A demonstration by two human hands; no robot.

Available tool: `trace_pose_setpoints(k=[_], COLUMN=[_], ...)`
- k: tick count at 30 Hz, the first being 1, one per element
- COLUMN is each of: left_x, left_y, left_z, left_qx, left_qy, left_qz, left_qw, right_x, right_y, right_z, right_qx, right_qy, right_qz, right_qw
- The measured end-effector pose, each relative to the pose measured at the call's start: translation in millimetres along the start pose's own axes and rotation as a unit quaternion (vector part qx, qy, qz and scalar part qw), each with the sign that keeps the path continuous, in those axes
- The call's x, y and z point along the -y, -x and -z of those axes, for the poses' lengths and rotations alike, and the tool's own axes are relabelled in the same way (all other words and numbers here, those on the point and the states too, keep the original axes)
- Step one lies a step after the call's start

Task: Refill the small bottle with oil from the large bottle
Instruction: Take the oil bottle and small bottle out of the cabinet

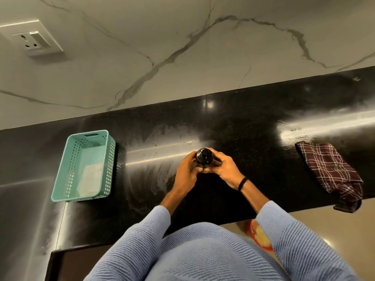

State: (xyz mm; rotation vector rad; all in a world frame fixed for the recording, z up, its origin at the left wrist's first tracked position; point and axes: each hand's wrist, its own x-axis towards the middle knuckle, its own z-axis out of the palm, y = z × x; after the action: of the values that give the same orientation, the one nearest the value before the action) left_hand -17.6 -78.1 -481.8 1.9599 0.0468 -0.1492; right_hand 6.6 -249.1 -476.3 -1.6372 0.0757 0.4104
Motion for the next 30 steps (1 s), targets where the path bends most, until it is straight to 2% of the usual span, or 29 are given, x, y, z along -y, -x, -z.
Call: trace_pose_setpoints(k=[23, 27, 30], left_x=[7, -1, -15], left_y=[-6, -3, 1], left_z=[-18, -10, 2], left_qx=[0.047, 0.055, 0.032], left_qy=[-0.033, -0.035, -0.008], left_qz=[-0.01, 0.011, 0.022], left_qw=[0.998, 0.998, 0.999], right_x=[-17, -12, 1], right_y=[6, 8, 10], right_z=[17, 19, 23], right_qx=[-0.007, 0.004, 0.003], right_qy=[0.011, 0.06, 0.106], right_qz=[-0.012, -0.035, -0.075], right_qw=[1.0, 0.998, 0.992])
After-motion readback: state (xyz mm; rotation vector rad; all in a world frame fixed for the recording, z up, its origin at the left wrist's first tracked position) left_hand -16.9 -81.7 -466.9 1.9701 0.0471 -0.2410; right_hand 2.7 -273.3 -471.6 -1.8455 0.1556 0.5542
